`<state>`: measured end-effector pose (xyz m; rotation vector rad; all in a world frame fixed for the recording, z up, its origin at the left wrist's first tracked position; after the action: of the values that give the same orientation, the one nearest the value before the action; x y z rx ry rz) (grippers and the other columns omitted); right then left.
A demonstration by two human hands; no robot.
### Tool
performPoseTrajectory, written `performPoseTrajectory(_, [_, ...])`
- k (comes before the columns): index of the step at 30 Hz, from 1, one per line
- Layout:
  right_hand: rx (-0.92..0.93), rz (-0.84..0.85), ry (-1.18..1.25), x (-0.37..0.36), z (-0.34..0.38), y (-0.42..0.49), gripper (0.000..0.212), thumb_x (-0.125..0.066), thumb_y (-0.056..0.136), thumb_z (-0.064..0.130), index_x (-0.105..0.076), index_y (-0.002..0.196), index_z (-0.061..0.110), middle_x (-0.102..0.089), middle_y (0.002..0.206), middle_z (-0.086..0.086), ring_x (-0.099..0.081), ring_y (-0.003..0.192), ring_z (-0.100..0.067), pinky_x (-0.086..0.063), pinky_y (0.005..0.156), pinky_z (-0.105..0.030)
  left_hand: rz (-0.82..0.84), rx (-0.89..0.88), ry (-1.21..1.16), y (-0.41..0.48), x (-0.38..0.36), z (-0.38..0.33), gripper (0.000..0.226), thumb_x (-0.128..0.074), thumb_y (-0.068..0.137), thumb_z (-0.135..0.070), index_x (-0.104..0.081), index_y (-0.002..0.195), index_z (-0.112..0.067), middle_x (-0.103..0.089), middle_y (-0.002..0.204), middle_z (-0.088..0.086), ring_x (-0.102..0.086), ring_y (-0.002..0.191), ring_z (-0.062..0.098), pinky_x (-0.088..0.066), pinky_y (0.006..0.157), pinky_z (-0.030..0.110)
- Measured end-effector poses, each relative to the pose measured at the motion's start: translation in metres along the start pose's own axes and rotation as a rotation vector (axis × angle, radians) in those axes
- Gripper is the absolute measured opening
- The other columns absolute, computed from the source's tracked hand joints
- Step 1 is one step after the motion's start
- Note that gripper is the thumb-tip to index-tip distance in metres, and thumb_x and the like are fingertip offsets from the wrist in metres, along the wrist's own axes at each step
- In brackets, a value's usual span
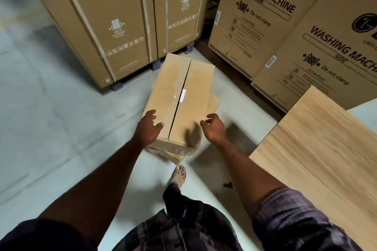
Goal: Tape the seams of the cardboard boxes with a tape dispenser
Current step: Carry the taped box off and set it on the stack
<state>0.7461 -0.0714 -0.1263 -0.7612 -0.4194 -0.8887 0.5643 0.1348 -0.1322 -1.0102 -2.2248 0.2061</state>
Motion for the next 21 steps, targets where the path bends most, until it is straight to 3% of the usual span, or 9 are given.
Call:
performPoseTrajectory(5, [-0.053, 0.001, -0.036, -0.002, 0.017, 0.067, 0.045, -0.062, 0.099, 0.029, -0.052, 0.136, 0.006, -0.065, 0.128, -0.013, -0.059, 0.120, -0.030, -0.037, 0.083, -0.025, -0.013, -0.006, 0.071, 0.079, 0.018, -0.026, 0.060, -0.070, 0.092, -0.019, -0.043, 0.145, -0.010, -0.058, 0.136, 0.014, -0.058, 0.119, 0.030, -0.039, 0.095, 0.027])
performPoseTrajectory(10, [-0.139, 0.000, -0.056, -0.006, 0.022, 0.117, 0.050, -0.063, 0.097, 0.031, -0.050, 0.138, 0.005, -0.061, 0.132, -0.015, -0.057, 0.121, -0.031, -0.041, 0.089, -0.030, 0.038, -0.010, 0.200, 0.147, 0.023, -0.029, 0.063, -0.071, 0.091, -0.020, -0.043, 0.146, -0.006, -0.057, 0.138, 0.017, -0.056, 0.123, 0.033, -0.041, 0.104, 0.037])
performPoseTrajectory(18, [-0.340, -0.040, -0.048, -0.022, 0.003, 0.167, 0.046, -0.058, 0.101, 0.032, -0.049, 0.132, -0.001, -0.057, 0.129, -0.025, -0.056, 0.118, -0.041, -0.045, 0.092, -0.038, 0.127, -0.037, 0.346, 0.230, 0.010, -0.027, 0.067, -0.072, 0.089, -0.021, -0.044, 0.146, -0.003, -0.050, 0.143, 0.022, -0.046, 0.133, 0.037, -0.036, 0.109, 0.040])
performPoseTrajectory(21, [-0.399, -0.041, -0.003, -0.033, 0.000, 0.184, 0.055, -0.065, 0.097, 0.035, -0.046, 0.130, -0.005, -0.055, 0.131, -0.027, -0.052, 0.124, -0.042, -0.044, 0.097, -0.041, 0.175, -0.040, 0.374, 0.250, 0.005, -0.024, 0.069, -0.073, 0.087, -0.020, -0.042, 0.146, -0.003, -0.048, 0.144, 0.023, -0.042, 0.135, 0.039, -0.034, 0.110, 0.042])
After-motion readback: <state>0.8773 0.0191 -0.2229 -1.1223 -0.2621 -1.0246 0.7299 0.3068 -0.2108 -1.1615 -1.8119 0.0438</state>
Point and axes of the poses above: each hand's wrist, its own y-axis towards the middle knuckle, its own x-axis out of the back of the hand, z = x × y, the point moved 9 cm from there along y, towards the middle knuckle
